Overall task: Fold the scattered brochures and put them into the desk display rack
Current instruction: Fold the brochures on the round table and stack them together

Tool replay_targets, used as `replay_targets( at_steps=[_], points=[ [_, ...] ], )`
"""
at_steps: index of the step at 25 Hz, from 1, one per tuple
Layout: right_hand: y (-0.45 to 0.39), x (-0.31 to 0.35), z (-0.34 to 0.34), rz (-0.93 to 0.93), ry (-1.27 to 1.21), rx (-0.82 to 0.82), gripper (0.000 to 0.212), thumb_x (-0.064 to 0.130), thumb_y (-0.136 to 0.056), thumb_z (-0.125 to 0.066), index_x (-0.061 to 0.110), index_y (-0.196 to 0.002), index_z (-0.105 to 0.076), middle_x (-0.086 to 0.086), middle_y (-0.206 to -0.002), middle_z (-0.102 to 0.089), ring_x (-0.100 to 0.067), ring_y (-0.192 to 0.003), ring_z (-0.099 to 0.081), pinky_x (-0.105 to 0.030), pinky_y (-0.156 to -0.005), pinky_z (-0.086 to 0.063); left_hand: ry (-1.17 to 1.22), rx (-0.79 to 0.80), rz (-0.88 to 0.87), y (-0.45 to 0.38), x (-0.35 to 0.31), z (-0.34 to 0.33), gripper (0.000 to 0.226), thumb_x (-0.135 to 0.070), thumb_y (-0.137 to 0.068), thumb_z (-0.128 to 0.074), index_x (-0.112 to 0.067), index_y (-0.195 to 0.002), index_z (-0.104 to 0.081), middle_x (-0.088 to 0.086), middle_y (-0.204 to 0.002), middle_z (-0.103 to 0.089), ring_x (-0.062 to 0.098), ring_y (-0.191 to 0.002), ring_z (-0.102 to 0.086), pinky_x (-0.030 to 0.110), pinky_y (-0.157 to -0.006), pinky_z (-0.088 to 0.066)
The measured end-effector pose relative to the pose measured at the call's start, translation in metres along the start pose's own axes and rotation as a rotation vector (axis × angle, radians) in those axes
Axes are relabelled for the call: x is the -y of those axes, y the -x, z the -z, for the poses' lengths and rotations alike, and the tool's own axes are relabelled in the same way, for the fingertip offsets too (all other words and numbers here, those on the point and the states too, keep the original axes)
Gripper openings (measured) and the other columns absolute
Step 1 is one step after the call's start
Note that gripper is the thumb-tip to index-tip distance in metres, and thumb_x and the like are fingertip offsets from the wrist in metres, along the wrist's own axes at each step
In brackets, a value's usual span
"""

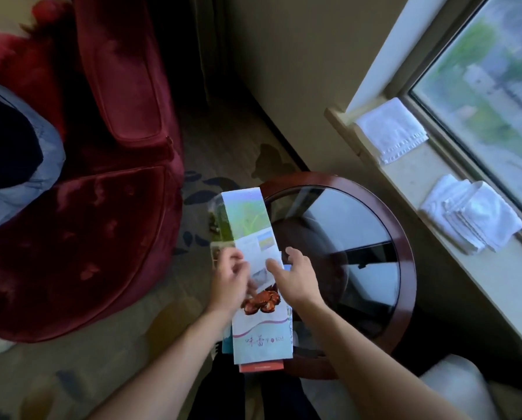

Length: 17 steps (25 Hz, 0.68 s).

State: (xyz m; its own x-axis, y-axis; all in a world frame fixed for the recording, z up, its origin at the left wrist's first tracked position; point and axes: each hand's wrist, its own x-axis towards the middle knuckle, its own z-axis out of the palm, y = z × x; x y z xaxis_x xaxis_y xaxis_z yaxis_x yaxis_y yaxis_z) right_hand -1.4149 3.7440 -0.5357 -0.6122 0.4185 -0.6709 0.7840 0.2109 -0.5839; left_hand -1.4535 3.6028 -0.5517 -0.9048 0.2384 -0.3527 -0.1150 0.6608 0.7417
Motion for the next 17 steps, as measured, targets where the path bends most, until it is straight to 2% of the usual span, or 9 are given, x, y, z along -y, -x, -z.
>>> replay_targets(
  at_steps=[1,3,6,8,10,12,13,15,17],
  points=[
    [-0.004,0.003,-0.007,0.044,-0.053,0.036,0.068,0.054,-0.084,-0.060,0.021,-0.142,-0.052,-0.002,-0.136,-0.058,-0.023,-0.125,-0.056,-0.037,-0.101,-0.045,0.027,-0.027,0.086,-0.006,0.007,0.003,0.020,-0.016,-0.101,-0.047,-0.017,-0.081,-0.049,0.002,-0.064,-0.052,0.015,-0.045,-0.053,0.026,-0.041,-0.044],
    [-0.012,0.019,-0.028,0.024,-0.137,0.144,0.087,0.068,-0.077,-0.058,0.023,-0.150,-0.045,-0.002,-0.142,-0.057,-0.023,-0.129,-0.054,-0.037,-0.106,-0.042,0.210,0.090,0.297,-0.019,0.021,0.003,0.036,-0.027,-0.102,-0.042,-0.014,-0.070,-0.051,0.003,-0.057,-0.044,0.012,-0.039,-0.040,0.021,-0.037,-0.029],
    [-0.025,0.039,-0.055,0.028,-0.005,0.180,0.097,0.074,-0.066,-0.053,0.024,-0.149,-0.046,-0.005,-0.138,-0.061,-0.025,-0.127,-0.056,-0.030,-0.090,-0.039,0.480,0.205,0.421,-0.034,0.013,-0.006,0.035,-0.018,-0.102,-0.036,-0.008,-0.090,-0.067,0.010,-0.066,-0.059,0.019,-0.054,-0.052,0.021,-0.052,-0.038],
    [-0.029,0.040,-0.057,0.065,0.060,0.065,0.063,0.058,-0.075,-0.059,0.023,-0.127,-0.062,-0.004,-0.116,-0.071,-0.026,-0.111,-0.064,-0.027,-0.078,-0.038,0.687,0.132,0.442,-0.039,-0.002,-0.007,0.035,-0.006,-0.101,-0.031,-0.007,-0.090,-0.064,0.009,-0.075,-0.066,0.018,-0.069,-0.062,0.017,-0.057,-0.049],
    [-0.028,0.040,-0.049,0.100,0.025,-0.058,0.020,0.036,-0.085,-0.062,0.018,-0.091,-0.066,0.001,-0.086,-0.071,-0.023,-0.088,-0.066,-0.028,-0.069,-0.038,0.679,0.172,0.376,-0.038,-0.008,-0.002,0.031,-0.005,-0.102,-0.041,-0.015,-0.094,-0.069,0.006,-0.094,-0.072,0.018,-0.088,-0.067,0.020,-0.073,-0.056],
    [-0.025,0.043,-0.038,0.139,-0.002,-0.185,0.017,0.025,-0.090,-0.058,0.011,-0.080,-0.061,-0.002,-0.075,-0.068,-0.025,-0.076,-0.061,-0.032,-0.064,-0.039,0.468,0.185,0.232,-0.033,-0.004,-0.002,0.022,-0.009,-0.100,-0.053,-0.018,-0.096,-0.072,0.004,-0.103,-0.072,0.021,-0.099,-0.068,0.033,-0.087,-0.057],
    [-0.023,0.047,-0.033,0.174,-0.029,-0.258,0.018,0.024,-0.092,-0.056,0.011,-0.079,-0.060,-0.003,-0.075,-0.068,-0.026,-0.074,-0.061,-0.034,-0.064,-0.041,0.408,0.121,0.191,-0.032,-0.002,0.000,0.014,-0.012,-0.099,-0.057,-0.017,-0.096,-0.070,0.004,-0.104,-0.070,0.022,-0.100,-0.066,0.035,-0.088,-0.055],
    [-0.016,0.056,-0.019,0.260,-0.201,-0.348,0.016,0.023,-0.093,-0.054,0.019,-0.078,-0.059,0.004,-0.069,-0.066,-0.018,-0.068,-0.061,-0.035,-0.063,-0.046,0.385,-0.074,0.164,-0.032,0.006,0.007,0.010,-0.019,-0.095,-0.064,-0.019,-0.105,-0.061,-0.002,-0.111,-0.062,0.015,-0.104,-0.060,0.028,-0.088,-0.050],
    [-0.011,0.058,-0.006,0.295,-0.373,-0.321,0.012,0.023,-0.091,-0.055,0.027,-0.079,-0.058,0.005,-0.069,-0.065,-0.012,-0.065,-0.060,-0.032,-0.063,-0.050,0.501,-0.154,0.176,-0.038,0.013,0.020,0.030,-0.022,-0.093,-0.067,-0.022,-0.121,-0.054,-0.007,-0.117,-0.060,0.005,-0.106,-0.059,0.016,-0.085,-0.047]
  ],
)
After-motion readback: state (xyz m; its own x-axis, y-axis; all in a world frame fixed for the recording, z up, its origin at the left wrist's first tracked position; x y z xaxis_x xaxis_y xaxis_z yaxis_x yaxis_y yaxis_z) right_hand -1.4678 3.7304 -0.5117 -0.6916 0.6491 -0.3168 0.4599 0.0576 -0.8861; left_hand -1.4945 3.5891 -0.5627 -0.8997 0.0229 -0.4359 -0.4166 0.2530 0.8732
